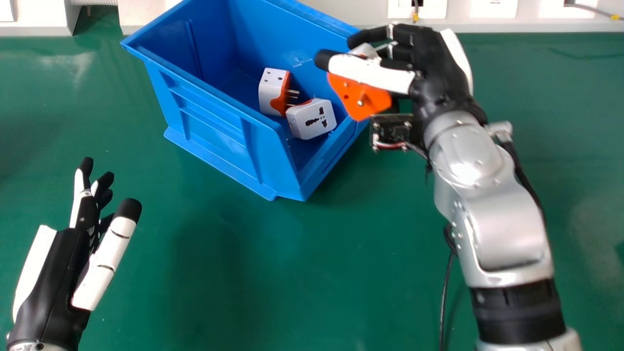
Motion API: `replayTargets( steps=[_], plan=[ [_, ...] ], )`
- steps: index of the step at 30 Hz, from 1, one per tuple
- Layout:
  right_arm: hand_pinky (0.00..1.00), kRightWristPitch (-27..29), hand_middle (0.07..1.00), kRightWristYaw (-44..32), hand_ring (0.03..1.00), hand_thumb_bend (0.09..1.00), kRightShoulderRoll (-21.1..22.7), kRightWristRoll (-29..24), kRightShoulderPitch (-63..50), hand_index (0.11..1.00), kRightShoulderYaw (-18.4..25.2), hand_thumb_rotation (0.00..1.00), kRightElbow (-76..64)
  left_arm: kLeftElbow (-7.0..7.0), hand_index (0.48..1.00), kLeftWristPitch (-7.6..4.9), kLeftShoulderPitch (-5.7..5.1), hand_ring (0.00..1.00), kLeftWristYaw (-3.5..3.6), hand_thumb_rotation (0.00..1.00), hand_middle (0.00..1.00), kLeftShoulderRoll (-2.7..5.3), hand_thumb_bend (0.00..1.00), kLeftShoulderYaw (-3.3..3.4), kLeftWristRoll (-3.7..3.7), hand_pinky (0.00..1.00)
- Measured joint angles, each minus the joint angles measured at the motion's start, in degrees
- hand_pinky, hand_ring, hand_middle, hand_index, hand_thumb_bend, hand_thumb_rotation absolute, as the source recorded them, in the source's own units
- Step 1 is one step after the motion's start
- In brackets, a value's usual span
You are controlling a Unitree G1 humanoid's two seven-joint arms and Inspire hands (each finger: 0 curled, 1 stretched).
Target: Pick all objects and put in blue box
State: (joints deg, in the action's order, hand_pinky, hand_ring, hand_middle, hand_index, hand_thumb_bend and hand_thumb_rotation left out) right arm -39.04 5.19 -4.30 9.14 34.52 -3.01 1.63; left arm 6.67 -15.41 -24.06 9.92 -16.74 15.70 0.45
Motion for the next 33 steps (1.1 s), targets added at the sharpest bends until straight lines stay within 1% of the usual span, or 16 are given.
replayTargets(
  steps=[7, 15, 16, 17, 18, 19, 20, 21, 22, 23, 24, 25, 27, 30, 32, 33],
  plan=[
    [0.01, 2.6, 0.099, 0.9, 0.044, 0.488, 0.2, 0.2, 6.7, 0.472, -0.2, 0.15, 10.3, 0.04, 0.982, 0.2, -0.01, 0.98, -0.01, 0.92, 0.99, 0.04, 0.62, -0.03, -0.06, 0.92],
    [0.01, 9.0, 0.104, 5.7, 0.051, 0.489, -0.5, 0.3, 17.7, 0.471, -0.1, 0.15, 27.0, 0.62, 0.98, 0.28, -0.54, 0.98, -0.13, 0.92, 0.99, 0.29, 0.63, -0.25, -0.03, 0.92],
    [0.04, 9.8, 0.158, 6.3, 0.104, 0.489, -0.8, 0.4, 19.0, 0.475, -0.1, 0.15, 29.6, 0.65, 0.979, 0.3, -0.61, 0.98, -0.16, 0.91, 0.99, 0.31, 0.63, -0.25, -0.03, 0.92],
    [0.04, 10.4, 0.158, 7.0, 0.104, 0.489, -1.2, 0.4, 20.2, 0.475, -0.1, 0.15, 31.8, 0.73, 0.979, 0.3, -0.67, 0.98, -0.17, 0.91, 0.99, 0.34, 0.63, -0.26, -0.03, 0.92],
    [0.09, 11.1, 0.224, 7.5, 0.17, 0.489, -1.4, 0.4, 21.3, 0.479, 0.0, 0.15, 34.0, 0.81, 0.979, 0.31, -0.73, 0.98, -0.18, 0.91, 0.99, 0.38, 0.64, -0.27, -0.02, 0.92],
    [0.11, 11.6, 0.262, 8.0, 0.204, 0.489, -1.7, 0.4, 22.3, 0.479, 0.0, 0.15, 36.2, 0.9, 0.979, 0.31, -0.8, 0.98, -0.18, 0.91, 0.99, 0.4, 0.64, -0.29, -0.02, 0.92],
    [0.11, 12.0, 0.262, 8.6, 0.204, 0.489, -1.9, 0.3, 23.5, 0.479, 0.1, 0.15, 38.5, 0.94, 0.979, 0.3, -0.88, 0.98, -0.2, 0.91, 0.99, 0.41, 0.64, -0.29, -0.01, 0.92],
    [0.15, 12.5, 0.323, 9.2, 0.261, 0.489, -2.2, 0.2, 24.5, 0.482, 0.2, 0.15, 40.6, 0.96, 0.979, 0.31, -0.95, 0.98, -0.22, 0.91, 0.99, 0.42, 0.64, -0.29, 0.0, 0.92],
    [0.22, 12.8, 0.408, 9.7, 0.342, 0.472, -2.5, 0.1, 25.6, 0.548, 0.3, 0.19, 42.5, 0.97, 0.979, 0.32, -0.99, 0.98, -0.22, 0.91, 0.99, 0.43, 0.64, -0.29, 0.03, 0.92],
    [0.22, 13.2, 0.408, 9.9, 0.342, 0.472, -2.6, 0.0, 26.4, 0.548, 0.4, 0.19, 44.1, 1.0, 0.979, 0.32, -1.01, 0.98, -0.23, 0.91, 0.99, 0.43, 0.64, -0.3, 0.06, 0.92],
    [0.27, 13.7, 0.477, 10.4, 0.409, 0.458, -2.8, 0.0, 27.2, 0.602, 0.5, 0.22, 45.7, 1.01, 0.979, 0.33, -1.1, 0.98, -0.24, 0.91, 0.99, 0.43, 0.64, -0.3, 0.09, 0.91],
    [0.29, 14.2, 0.508, 10.8, 0.438, 0.445, -2.9, -0.1, 27.9, 0.63, 0.7, 0.25, 47.1, 1.05, 0.978, 0.33, -1.24, 0.98, -0.25, 0.91, 0.99, 0.44, 0.64, -0.29, 0.1, 0.91],
    [0.26, 15.4, 0.474, 11.5, 0.397, 0.416, -3.4, -0.3, 29.3, 0.635, 1.1, 0.29, 49.9, 1.28, 0.978, 0.34, -1.57, 0.98, -0.25, 0.91, 0.99, 0.46, 0.65, -0.3, 0.15, 0.91],
    [0.27, 16.4, 0.484, 12.0, 0.401, 0.399, -3.9, -0.4, 30.7, 0.664, 1.2, 0.31, 53.2, 1.4, 0.977, 0.36, -1.63, 0.98, -0.26, 0.9, 0.99, 0.49, 0.65, -0.33, 0.19, 0.91],
    [0.25, 17.0, 0.46, 12.1, 0.373, 0.391, -4.1, -0.4, 31.4, 0.668, 1.2, 0.32, 55.0, 1.4, 0.976, 0.38, -1.65, 0.98, -0.26, 0.9, 0.99, 0.51, 0.65, -0.37, 0.19, 0.91],
    [0.21, 17.3, 0.408, 12.1, 0.322, 0.384, -4.2, -0.4, 31.7, 0.656, 1.1, 0.32, 55.8, 1.41, 0.976, 0.39, -1.67, 0.97, -0.26, 0.9, 0.99, 0.51, 0.66, -0.38, 0.19, 0.91]
  ],
)
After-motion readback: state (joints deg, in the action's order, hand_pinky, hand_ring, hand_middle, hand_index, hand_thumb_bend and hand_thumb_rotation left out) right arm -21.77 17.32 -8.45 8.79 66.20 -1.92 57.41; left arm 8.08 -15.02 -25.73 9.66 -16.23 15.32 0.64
